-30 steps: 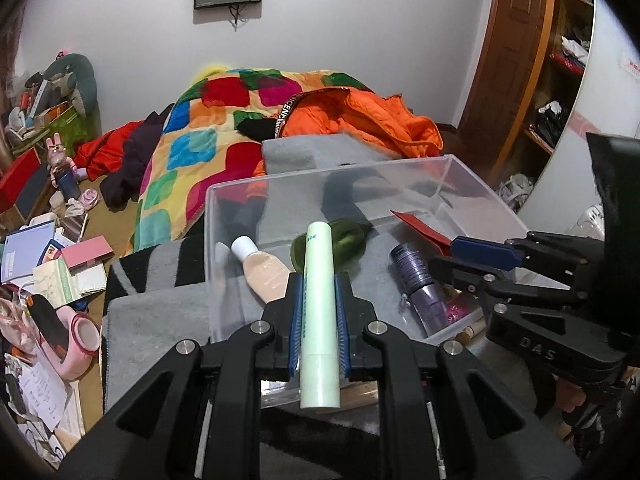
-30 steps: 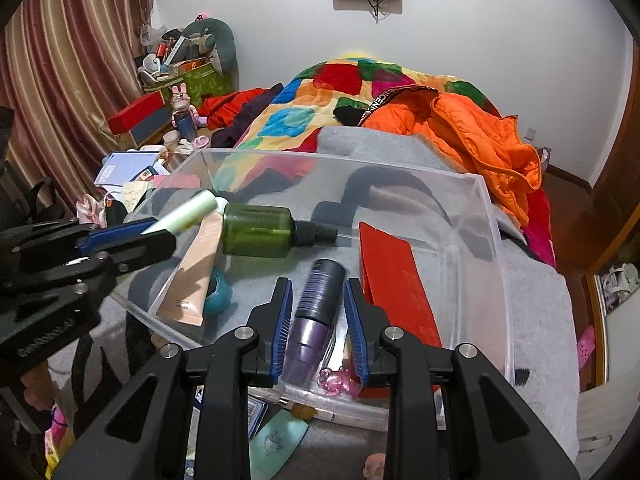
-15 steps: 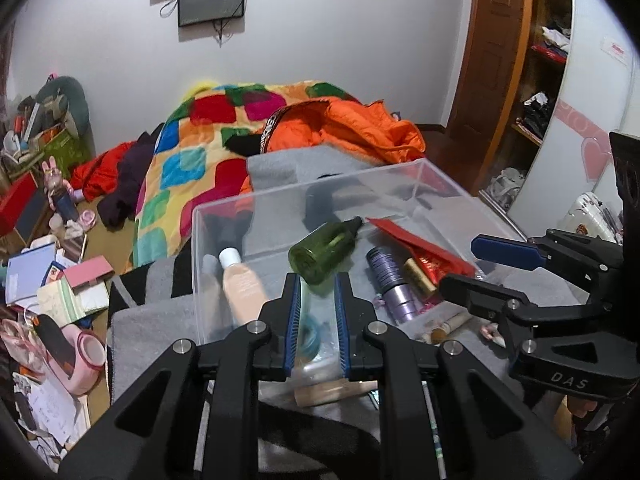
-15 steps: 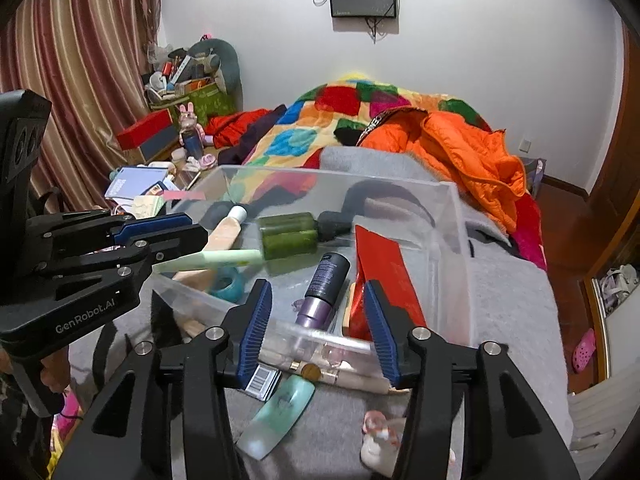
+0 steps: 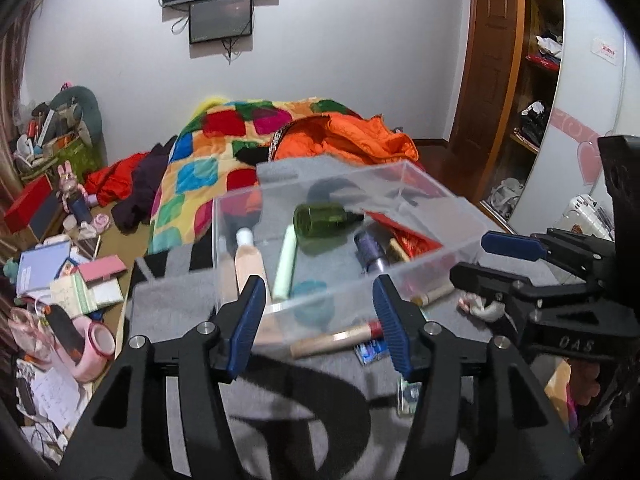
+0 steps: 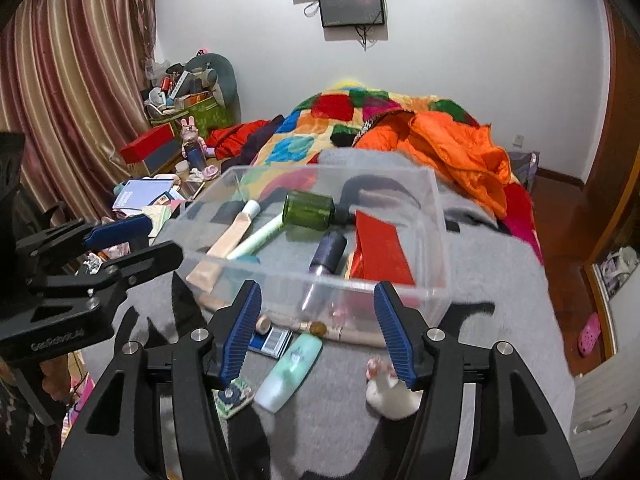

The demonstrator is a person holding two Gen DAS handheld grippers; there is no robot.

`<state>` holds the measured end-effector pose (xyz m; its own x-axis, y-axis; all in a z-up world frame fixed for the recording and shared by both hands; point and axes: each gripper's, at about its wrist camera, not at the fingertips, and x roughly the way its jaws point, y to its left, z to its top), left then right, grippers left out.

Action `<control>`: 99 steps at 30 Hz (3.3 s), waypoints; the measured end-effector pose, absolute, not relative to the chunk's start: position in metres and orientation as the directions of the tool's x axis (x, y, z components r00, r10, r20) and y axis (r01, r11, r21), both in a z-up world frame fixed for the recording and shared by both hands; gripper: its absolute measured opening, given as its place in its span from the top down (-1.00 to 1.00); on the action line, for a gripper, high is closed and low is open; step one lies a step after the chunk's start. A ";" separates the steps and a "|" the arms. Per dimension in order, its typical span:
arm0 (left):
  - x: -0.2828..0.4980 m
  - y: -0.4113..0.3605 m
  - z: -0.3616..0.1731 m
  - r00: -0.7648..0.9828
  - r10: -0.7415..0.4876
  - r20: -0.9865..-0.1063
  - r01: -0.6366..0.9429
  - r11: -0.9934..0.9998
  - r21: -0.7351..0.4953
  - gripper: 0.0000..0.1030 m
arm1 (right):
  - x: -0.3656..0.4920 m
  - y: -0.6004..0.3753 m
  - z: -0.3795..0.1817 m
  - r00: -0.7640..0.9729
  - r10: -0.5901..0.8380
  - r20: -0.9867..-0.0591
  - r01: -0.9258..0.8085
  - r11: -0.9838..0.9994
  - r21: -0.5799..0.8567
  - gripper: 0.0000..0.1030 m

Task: Organize objects
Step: 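Grasp the light-blue cartoon bottle with the right tool while the left grasps the green square case, then lower the light-blue bottle into the clear box with the right tool while the left drops the green case in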

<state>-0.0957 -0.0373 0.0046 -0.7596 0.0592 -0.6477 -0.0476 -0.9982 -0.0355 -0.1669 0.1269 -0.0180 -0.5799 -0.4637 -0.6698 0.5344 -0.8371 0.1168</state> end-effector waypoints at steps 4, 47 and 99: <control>-0.083 -0.039 -0.012 -0.738 0.053 -0.673 -0.028 -0.998 -0.049 -0.14 | -0.164 0.127 -0.035 -0.539 -0.468 -0.700 0.533 -0.833 0.147 -0.06; -0.067 0.019 -0.075 -0.642 0.198 -0.741 -0.149 -0.980 -0.133 0.53 | -0.138 0.146 -0.064 -0.474 -0.499 -0.725 0.543 -0.814 0.206 0.60; -0.161 -0.066 -0.029 -0.743 0.077 -0.665 0.040 -0.987 -0.159 0.54 | -0.246 0.100 -0.041 -0.540 -0.446 -0.713 0.530 -0.839 0.123 0.60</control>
<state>-0.1612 -0.0658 -0.0291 -0.7433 0.0767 -0.6646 0.0400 -0.9865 -0.1585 -0.2456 0.1000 -0.0409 -0.5402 -0.4462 -0.7135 0.5301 -0.8389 0.1234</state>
